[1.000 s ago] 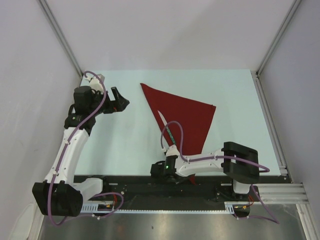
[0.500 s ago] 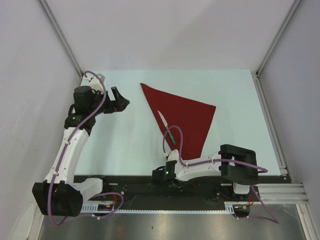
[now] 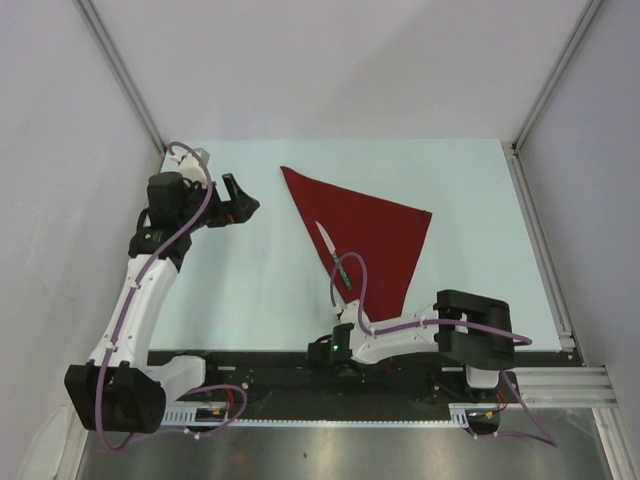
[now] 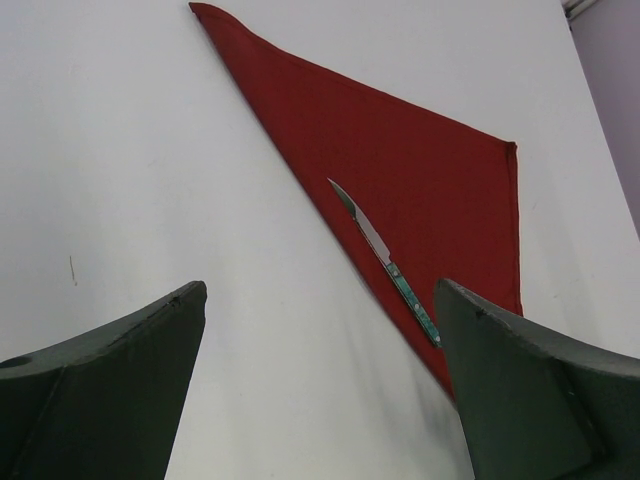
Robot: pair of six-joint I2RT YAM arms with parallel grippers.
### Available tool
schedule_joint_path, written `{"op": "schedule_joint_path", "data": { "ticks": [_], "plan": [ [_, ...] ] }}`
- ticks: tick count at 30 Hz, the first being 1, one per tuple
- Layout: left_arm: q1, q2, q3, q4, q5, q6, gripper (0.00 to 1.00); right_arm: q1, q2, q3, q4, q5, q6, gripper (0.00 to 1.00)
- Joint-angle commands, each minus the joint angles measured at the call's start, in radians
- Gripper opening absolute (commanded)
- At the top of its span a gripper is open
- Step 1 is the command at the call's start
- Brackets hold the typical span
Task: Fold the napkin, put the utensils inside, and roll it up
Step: Fold the napkin
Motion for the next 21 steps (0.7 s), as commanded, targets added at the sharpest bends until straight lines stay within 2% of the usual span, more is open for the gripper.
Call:
{"op": "schedule_joint_path", "data": {
  "ticks": [1, 6, 9, 10, 11, 16, 21],
  "plan": [
    [0.008, 0.001, -0.003, 0.039, 0.031, -0.014, 1.0, 0.005, -0.026, -0.024, -0.035, 0.013, 0.047, 0.27],
    [0.008, 0.0, -0.003, 0.039, 0.032, -0.014, 1.0, 0.005, -0.029, -0.025, -0.033, 0.016, 0.041, 0.18],
    [0.008, -0.004, -0.005, 0.042, 0.034, -0.014, 1.0, 0.005, -0.035, -0.01, -0.052, 0.028, 0.036, 0.09],
    [0.008, -0.004, -0.005, 0.042, 0.036, -0.014, 1.0, 0.005, -0.037, -0.004, -0.061, 0.039, 0.036, 0.01],
    [0.008, -0.004, -0.005, 0.042, 0.036, -0.013, 1.0, 0.005, -0.038, 0.014, -0.07, 0.047, 0.033, 0.0],
    [0.008, -0.007, -0.005, 0.042, 0.036, -0.013, 1.0, -0.012, -0.052, 0.076, -0.138, 0.109, -0.014, 0.0],
    [0.008, -0.014, -0.003, 0.042, 0.031, -0.01, 1.0, -0.085, -0.072, 0.14, -0.147, 0.194, -0.109, 0.0]
  ]
}}
